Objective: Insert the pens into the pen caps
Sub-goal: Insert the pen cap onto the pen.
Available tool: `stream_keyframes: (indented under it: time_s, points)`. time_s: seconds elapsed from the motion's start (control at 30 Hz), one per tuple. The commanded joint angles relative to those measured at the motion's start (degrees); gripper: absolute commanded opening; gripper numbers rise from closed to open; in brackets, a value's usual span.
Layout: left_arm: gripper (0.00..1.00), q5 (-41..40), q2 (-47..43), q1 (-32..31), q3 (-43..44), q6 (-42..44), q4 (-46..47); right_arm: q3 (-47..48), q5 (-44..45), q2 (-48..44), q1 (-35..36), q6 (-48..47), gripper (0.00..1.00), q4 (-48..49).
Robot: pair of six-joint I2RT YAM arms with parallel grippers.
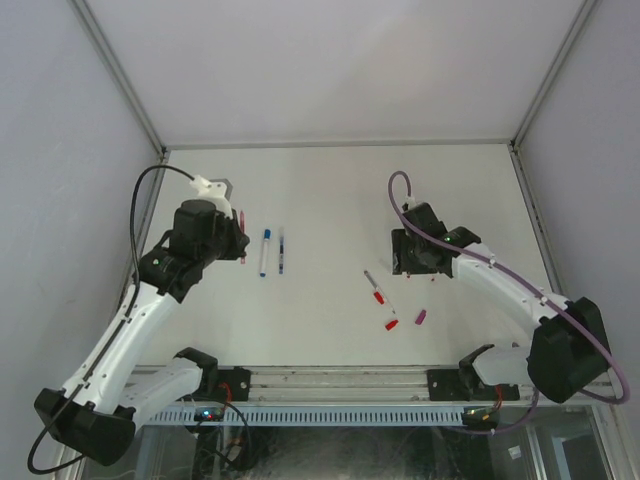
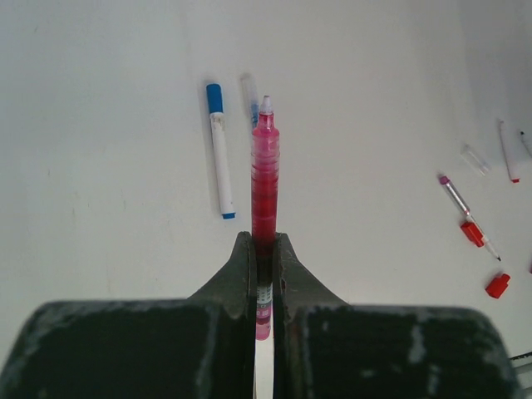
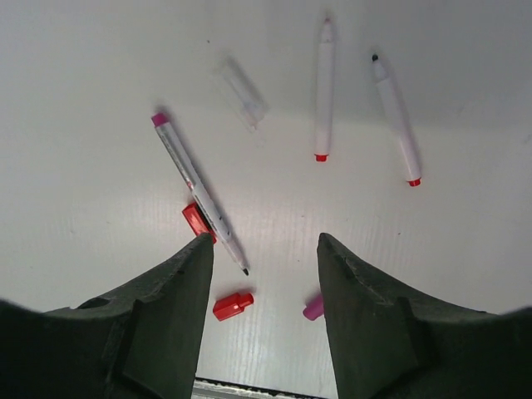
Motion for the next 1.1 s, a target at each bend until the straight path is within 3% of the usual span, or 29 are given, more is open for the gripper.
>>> stream_keyframes:
  time_s: [0.0,0.3,0.5,1.07]
  points:
    - [0.00,2.7,-1.3,0.5,-2.4,1.8,3.4,2.3,-1.4,2.4,-0.3,-0.3,0.52,-1.4]
    - [0.00,11.9,-4.0,0.5,-4.0,4.5,6.1,0.5,-2.9,2.6,-0.3,0.4,0.52,1.5]
    - [0.00,14.0,-6.6,0.5,-5.8,5.5,8.0,2.3,-7.1,4.0,-0.3,-7.3,0.52,6.7]
    - [0.00,16.0,-5.4,0.5,-5.6,5.4,7.6,17.0,-8.7,25.1,-1.2,-20.5,0.48,4.5]
